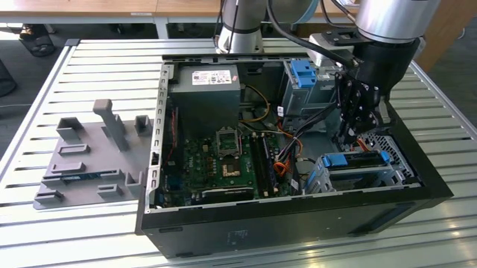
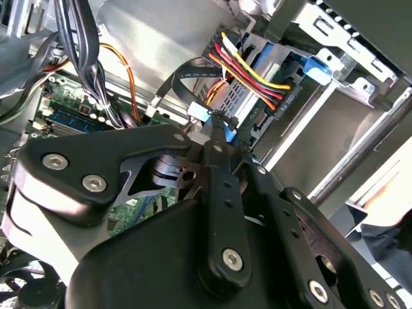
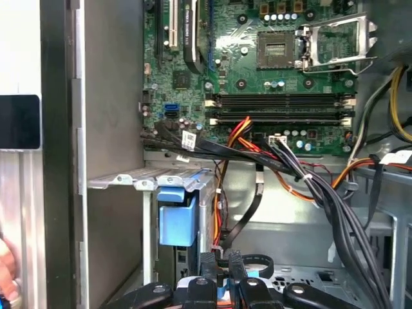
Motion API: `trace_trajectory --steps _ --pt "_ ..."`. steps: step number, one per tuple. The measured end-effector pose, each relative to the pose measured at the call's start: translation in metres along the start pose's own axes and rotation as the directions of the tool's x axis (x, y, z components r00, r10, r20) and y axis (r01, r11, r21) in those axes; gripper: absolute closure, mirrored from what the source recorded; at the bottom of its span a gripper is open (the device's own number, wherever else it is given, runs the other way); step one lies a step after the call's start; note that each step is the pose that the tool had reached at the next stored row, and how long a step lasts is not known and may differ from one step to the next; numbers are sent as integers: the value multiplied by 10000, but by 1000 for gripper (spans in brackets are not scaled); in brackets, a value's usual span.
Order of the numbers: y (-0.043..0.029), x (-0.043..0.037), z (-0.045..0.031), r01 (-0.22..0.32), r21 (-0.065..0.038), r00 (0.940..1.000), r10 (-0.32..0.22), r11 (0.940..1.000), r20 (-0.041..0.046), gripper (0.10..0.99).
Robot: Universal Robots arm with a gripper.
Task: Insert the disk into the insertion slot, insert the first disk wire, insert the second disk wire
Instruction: 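Insert the second disk wire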
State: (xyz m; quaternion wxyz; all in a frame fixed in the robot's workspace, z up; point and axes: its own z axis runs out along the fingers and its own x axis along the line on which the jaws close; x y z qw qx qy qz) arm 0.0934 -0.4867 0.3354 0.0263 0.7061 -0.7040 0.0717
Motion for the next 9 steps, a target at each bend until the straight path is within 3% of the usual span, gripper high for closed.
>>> trace_trajectory --steps 5,9 --pt "0 7 2 0 1 10000 0 10000 -9 890" --pt "1 66 14 1 4 10000 -1 10000 -15 890"
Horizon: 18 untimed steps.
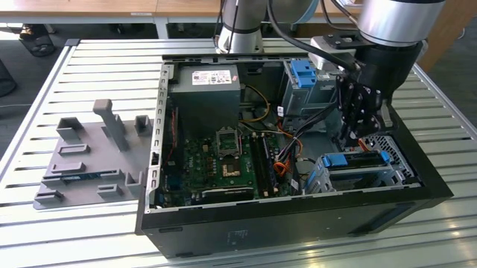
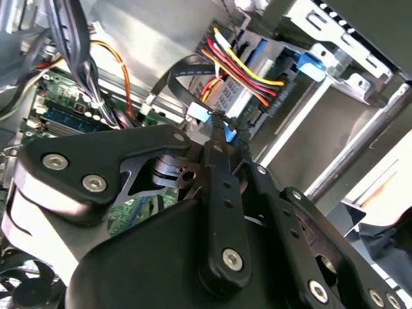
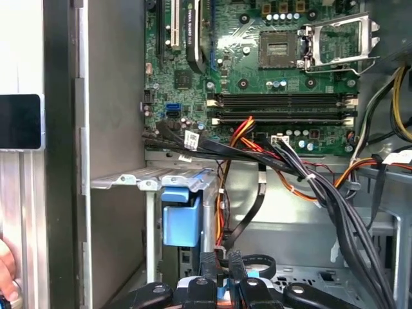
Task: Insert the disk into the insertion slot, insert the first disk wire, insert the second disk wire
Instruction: 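Insert the second disk wire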
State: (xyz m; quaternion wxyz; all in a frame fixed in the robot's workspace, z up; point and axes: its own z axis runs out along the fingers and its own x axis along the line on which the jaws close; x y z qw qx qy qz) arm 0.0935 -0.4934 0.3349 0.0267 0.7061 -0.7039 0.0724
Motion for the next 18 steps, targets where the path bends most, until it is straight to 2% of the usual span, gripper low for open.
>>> trace_trajectory --steps 9,10,11,13,15,16,18 --pt "2 152 31 -1 0 10000 1 10000 10 890" --pt "0 158 35 -4 -1 10000 4 10000 75 890" --pt "-2 165 40 -12 0 9998 12 10000 211 890" --pt "-2 185 47 -35 -2 9985 36 10000 538 890" --pt "-1 208 55 -49 -3 9972 49 10000 745 890" --pt "-1 221 58 -53 -2 9967 53 10000 812 890" --pt "0 241 60 -54 -4 9967 54 10000 816 890"
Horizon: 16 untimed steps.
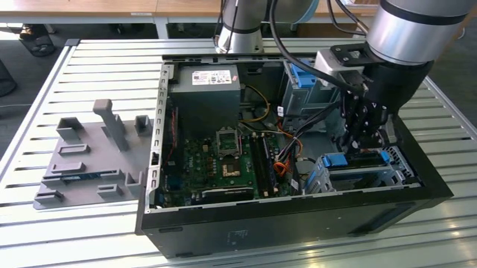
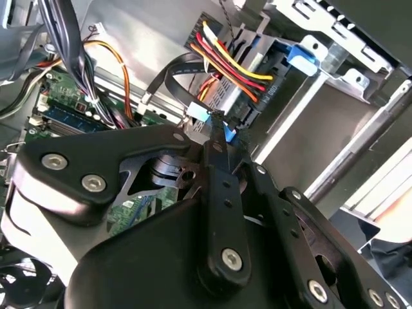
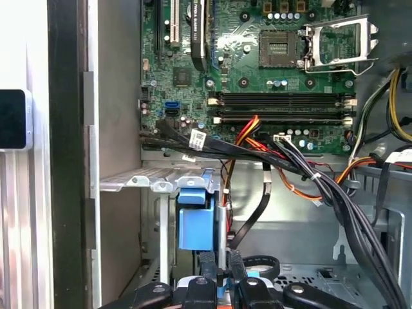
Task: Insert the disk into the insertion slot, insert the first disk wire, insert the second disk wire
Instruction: 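Insert the second disk wire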
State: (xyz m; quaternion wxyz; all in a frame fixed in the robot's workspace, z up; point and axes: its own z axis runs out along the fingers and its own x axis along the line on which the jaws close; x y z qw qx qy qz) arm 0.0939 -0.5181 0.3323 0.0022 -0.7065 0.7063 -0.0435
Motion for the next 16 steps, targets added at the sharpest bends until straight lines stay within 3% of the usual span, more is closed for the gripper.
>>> trace_trajectory --steps 12,13,16 --pt "0 24 1 0 0 10000 0 10000 15 890" --pt "0 26 2 -3 0 10000 3 10000 57 890" --pt "-1 43 4 -20 -1 9995 20 10000 328 890"
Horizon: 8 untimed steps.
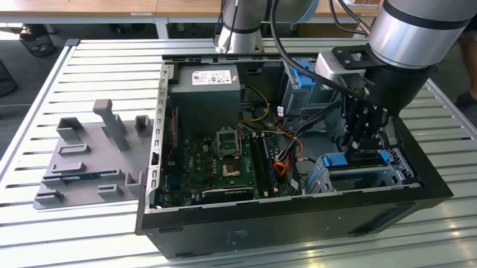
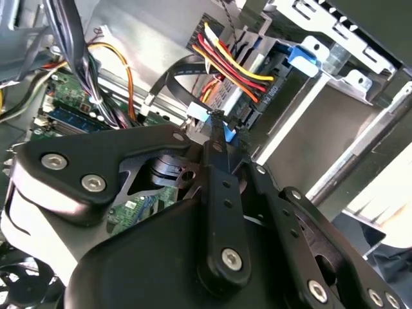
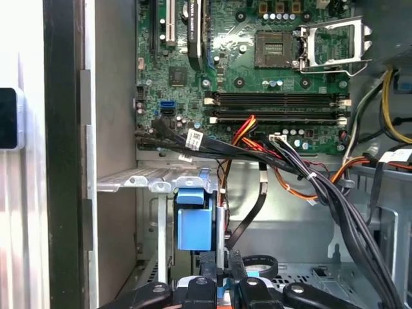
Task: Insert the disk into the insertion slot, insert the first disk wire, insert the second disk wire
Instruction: 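Insert the second disk wire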
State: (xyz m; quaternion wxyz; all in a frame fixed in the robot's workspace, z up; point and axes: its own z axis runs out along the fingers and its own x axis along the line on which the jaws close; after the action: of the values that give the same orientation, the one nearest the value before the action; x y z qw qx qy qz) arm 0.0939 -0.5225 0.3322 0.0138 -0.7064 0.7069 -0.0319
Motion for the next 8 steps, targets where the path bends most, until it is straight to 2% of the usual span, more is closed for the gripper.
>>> trace_trajectory --steps 1,2,8 --pt "0 9 0 -4 0 10000 4 10000 57 890" --pt "0 19 0 -5 1 10000 5 10000 69 890" --pt "-1 89 4 -5 0 10000 5 10000 78 890"
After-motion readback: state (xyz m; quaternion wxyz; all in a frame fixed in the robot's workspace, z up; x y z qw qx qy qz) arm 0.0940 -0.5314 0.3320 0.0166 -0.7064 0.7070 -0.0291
